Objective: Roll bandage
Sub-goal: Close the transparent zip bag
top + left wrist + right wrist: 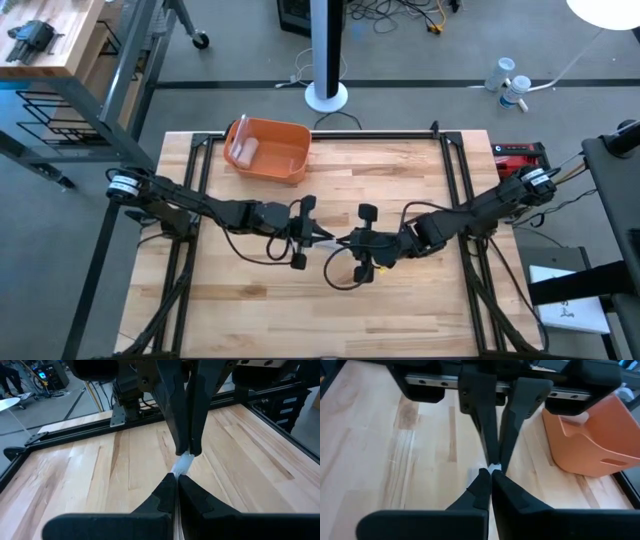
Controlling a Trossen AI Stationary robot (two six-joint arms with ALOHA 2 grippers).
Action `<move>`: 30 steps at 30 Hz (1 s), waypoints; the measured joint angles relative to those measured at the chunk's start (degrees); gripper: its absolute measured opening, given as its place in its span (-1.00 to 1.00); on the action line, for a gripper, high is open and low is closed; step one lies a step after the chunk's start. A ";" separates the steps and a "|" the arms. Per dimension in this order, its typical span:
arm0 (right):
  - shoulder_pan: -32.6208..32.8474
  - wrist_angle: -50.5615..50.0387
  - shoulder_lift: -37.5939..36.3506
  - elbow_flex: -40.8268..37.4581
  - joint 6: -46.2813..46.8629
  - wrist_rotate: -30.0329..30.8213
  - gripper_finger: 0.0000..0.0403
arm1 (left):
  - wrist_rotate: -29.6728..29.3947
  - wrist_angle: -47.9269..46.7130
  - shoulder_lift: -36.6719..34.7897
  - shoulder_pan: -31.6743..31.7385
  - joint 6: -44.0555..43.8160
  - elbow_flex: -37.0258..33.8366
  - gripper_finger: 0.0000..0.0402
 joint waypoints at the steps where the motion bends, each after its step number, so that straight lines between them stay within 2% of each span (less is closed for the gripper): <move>1: 0.00 0.02 0.06 0.00 -0.28 -0.68 -0.99 | 0.04 -0.21 0.02 -0.01 0.01 0.00 -1.00; 7: -0.09 0.92 0.36 0.02 -2.15 -4.01 -0.94 | 0.40 0.10 0.02 -0.09 0.03 0.00 -1.00; 21: -0.07 -5.69 -1.12 1.53 2.92 -3.47 -0.77 | 2.16 -0.20 -0.61 -0.37 -0.41 0.15 -1.00; 30: 0.00 -5.01 -0.93 2.26 2.94 -3.50 -0.85 | 2.23 -0.83 -1.38 -0.37 -0.43 0.22 -1.00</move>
